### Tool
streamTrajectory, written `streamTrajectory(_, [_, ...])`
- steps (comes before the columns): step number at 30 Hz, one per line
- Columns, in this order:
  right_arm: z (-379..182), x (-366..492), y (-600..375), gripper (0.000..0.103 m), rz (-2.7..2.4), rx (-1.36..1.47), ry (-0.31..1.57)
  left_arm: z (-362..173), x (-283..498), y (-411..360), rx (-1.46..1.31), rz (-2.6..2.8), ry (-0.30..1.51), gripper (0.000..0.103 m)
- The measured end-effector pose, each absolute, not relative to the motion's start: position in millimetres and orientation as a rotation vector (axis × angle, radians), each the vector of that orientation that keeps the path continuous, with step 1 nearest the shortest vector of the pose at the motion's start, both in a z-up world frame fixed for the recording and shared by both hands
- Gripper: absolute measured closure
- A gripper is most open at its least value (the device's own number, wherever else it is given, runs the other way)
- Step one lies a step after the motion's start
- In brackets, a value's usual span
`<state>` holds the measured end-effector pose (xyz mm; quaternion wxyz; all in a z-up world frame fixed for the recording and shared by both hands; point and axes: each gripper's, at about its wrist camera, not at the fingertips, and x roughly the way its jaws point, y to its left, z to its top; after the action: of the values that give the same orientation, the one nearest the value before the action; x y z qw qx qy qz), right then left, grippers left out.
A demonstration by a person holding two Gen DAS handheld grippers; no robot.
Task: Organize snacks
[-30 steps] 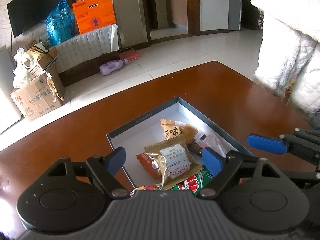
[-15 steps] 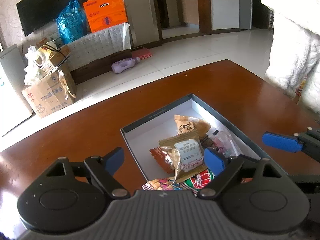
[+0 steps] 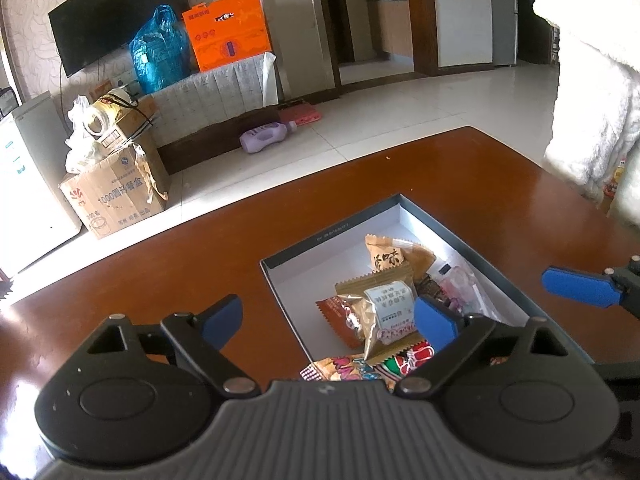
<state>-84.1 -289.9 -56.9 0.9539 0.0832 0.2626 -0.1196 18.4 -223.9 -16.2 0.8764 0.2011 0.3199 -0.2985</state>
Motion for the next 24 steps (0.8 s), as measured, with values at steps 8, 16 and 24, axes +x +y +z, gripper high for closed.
streamTrajectory(8, [-55.4,-84.5,-288.4,0.042,-0.251,0.151,0.536,-16.9,15.6,-224.3,0.426,-0.617,0.662,0.009])
streamTrajectory(16, [-52.4,-86.4,-288.6,0.040,-0.247,0.154,0.523,-15.3,11.5,-223.2,0.435,-0.603,0.659,0.009])
streamTrajectory(24, [-52.6,-88.6,-287.9,0.040,-0.245,0.157,0.524,-12.2,8.6,-219.5,0.441,-0.597,0.651,0.009])
